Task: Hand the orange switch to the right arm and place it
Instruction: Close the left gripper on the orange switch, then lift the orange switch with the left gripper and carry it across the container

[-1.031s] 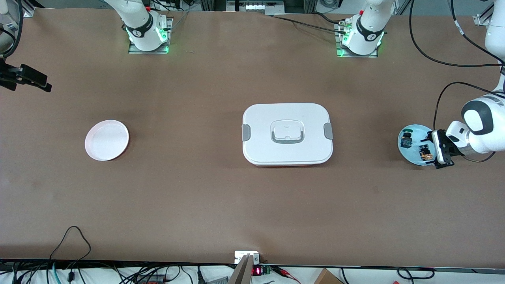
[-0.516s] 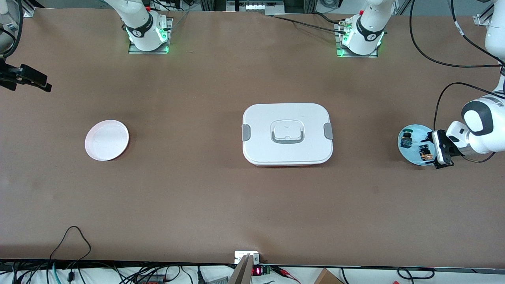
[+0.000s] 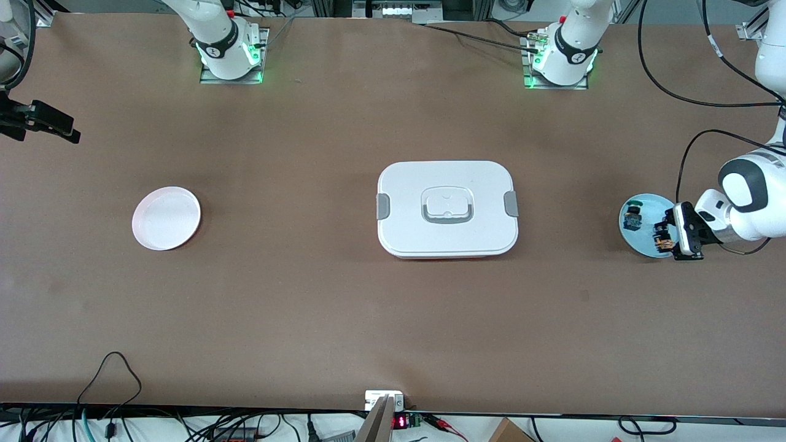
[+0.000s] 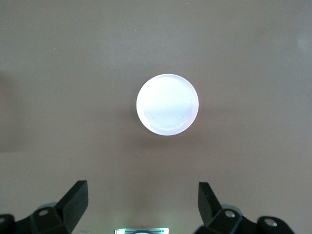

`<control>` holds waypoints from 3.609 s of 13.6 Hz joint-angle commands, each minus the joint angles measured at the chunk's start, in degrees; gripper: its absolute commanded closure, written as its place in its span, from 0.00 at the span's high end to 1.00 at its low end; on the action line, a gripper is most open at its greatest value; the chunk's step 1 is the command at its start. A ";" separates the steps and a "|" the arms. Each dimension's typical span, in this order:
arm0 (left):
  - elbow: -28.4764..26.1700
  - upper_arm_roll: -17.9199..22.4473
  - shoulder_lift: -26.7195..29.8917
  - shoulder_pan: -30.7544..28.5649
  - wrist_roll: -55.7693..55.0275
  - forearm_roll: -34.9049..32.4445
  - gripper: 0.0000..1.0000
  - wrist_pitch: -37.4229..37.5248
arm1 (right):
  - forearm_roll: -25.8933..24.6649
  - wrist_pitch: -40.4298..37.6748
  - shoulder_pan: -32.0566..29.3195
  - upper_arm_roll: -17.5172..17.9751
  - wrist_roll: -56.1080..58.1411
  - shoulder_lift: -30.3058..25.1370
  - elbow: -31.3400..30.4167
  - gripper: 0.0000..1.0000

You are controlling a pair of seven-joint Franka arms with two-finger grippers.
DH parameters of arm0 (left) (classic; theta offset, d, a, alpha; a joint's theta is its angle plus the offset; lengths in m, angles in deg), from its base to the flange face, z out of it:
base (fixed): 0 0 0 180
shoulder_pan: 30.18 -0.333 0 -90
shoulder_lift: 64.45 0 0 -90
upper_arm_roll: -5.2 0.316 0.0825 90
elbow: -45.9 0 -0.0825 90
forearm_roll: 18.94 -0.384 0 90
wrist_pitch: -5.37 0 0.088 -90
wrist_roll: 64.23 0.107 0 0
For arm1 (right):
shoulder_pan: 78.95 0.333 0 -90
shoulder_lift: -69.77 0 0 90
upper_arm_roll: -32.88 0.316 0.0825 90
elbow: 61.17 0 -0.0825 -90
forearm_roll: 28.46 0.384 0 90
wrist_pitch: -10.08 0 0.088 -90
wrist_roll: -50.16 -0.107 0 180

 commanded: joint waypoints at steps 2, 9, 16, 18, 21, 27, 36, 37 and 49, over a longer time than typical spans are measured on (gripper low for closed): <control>1.87 -0.46 -0.30 0.10 1.96 -0.86 0.00 1.01 | 0.09 -0.29 0.10 0.00 0.13 0.04 0.63 1.00; 12.66 -2.92 0.41 0.71 1.78 9.93 0.00 23.56 | 0.35 -0.37 0.18 0.00 -0.49 0.04 0.63 1.00; 15.67 -10.82 -2.13 8.16 1.60 42.06 0.00 40.90 | 0.88 3.40 0.18 -0.08 -0.75 0.31 -1.11 1.00; 15.58 -11.18 -2.40 15.88 1.43 54.09 0.00 41.62 | 0.70 5.86 0.18 -0.08 -0.66 -2.05 -4.71 1.00; 15.67 -11.10 -2.49 27.30 1.78 74.14 0.00 39.87 | 0.79 5.87 0.10 -0.08 -0.66 -2.42 -4.91 1.00; 22.94 -11.10 -2.49 45.60 -0.68 91.50 0.00 21.88 | 0.87 5.34 0.27 0.00 0.13 -1.27 -3.68 1.00; 34.47 -11.01 -2.23 62.67 -6.83 98.89 0.00 -5.58 | 20.72 0.06 -3.42 -2.19 8.48 -0.05 -3.85 1.00; 34.65 -10.92 -2.14 62.76 -7.27 98.81 0.00 -6.37 | 24.74 -0.02 -3.51 -2.28 8.48 0.39 -3.85 1.00; 36.59 -10.48 -0.91 67.33 -7.36 97.31 0.00 -16.30 | 74.14 -3.98 -3.07 -1.93 -1.63 5.84 -15.26 1.00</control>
